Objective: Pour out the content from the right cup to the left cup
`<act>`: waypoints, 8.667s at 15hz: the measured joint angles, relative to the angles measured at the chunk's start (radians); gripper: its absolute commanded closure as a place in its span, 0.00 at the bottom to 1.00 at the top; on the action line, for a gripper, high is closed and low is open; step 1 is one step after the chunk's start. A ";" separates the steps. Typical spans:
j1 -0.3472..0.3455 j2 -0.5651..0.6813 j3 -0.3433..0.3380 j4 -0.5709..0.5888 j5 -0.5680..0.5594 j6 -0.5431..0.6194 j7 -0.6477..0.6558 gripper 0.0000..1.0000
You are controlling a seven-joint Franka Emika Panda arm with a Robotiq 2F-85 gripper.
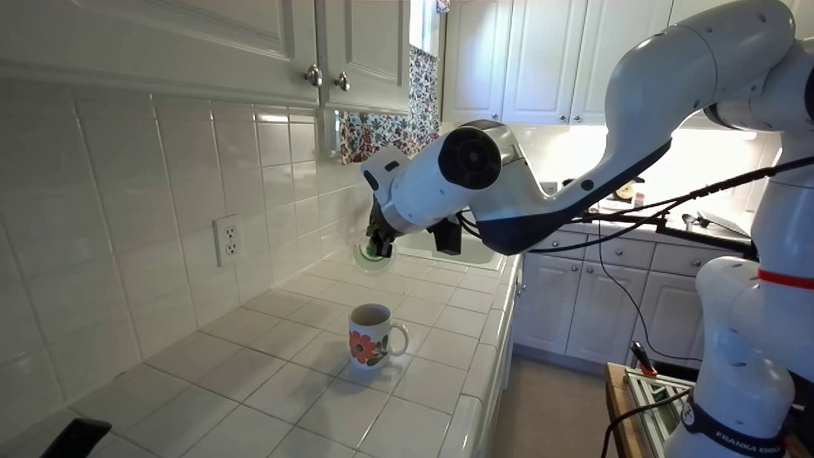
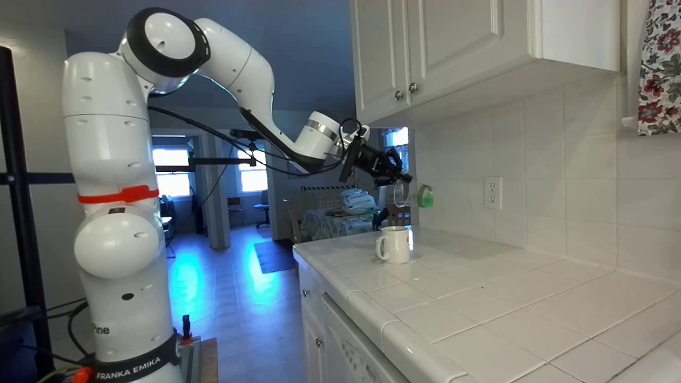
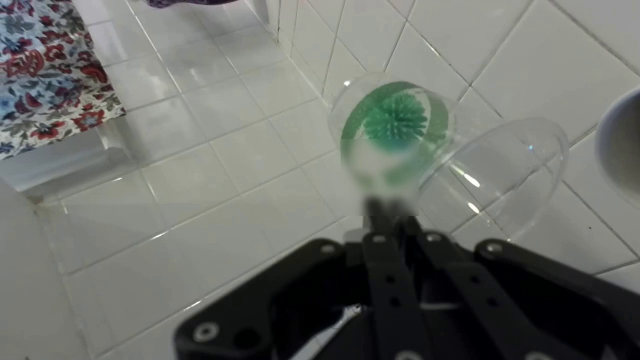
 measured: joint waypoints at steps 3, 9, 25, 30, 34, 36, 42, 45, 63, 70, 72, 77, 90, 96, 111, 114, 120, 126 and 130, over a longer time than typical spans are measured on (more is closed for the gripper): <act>0.000 0.001 0.000 -0.001 -0.017 -0.022 0.000 0.98; 0.000 0.003 0.002 -0.010 -0.043 -0.056 0.000 0.98; 0.020 0.049 0.024 -0.010 -0.113 -0.104 -0.012 0.98; 0.024 0.058 0.032 -0.009 -0.126 -0.107 -0.017 0.98; 0.030 0.063 0.035 -0.008 -0.169 -0.139 -0.018 0.98; 0.035 0.068 0.035 -0.007 -0.191 -0.155 -0.018 0.98; 0.043 0.081 0.039 -0.003 -0.219 -0.184 -0.018 0.98; 0.045 0.085 0.039 0.001 -0.221 -0.186 -0.018 0.98; -0.021 -0.104 -0.039 -0.014 0.076 0.032 0.091 0.98; -0.065 -0.178 -0.081 -0.108 0.185 0.141 0.107 0.94; -0.065 -0.178 -0.075 -0.107 0.185 0.140 0.107 0.98; -0.075 -0.180 -0.113 -0.121 0.340 0.316 0.092 0.98; -0.214 -0.342 -0.162 -0.327 0.933 0.426 -0.039 0.94; -0.271 -0.332 -0.120 -0.327 0.989 0.421 -0.036 0.98; -0.280 -0.256 -0.210 -0.328 1.402 0.346 -0.197 0.98; -0.280 -0.250 -0.227 -0.333 1.420 0.343 -0.238 0.98; -0.280 -0.234 -0.266 -0.359 1.420 0.355 -0.325 0.98; -0.276 -0.213 -0.318 -0.391 1.497 0.427 -0.450 0.94; -0.262 -0.191 -0.343 -0.393 1.561 0.456 -0.507 0.94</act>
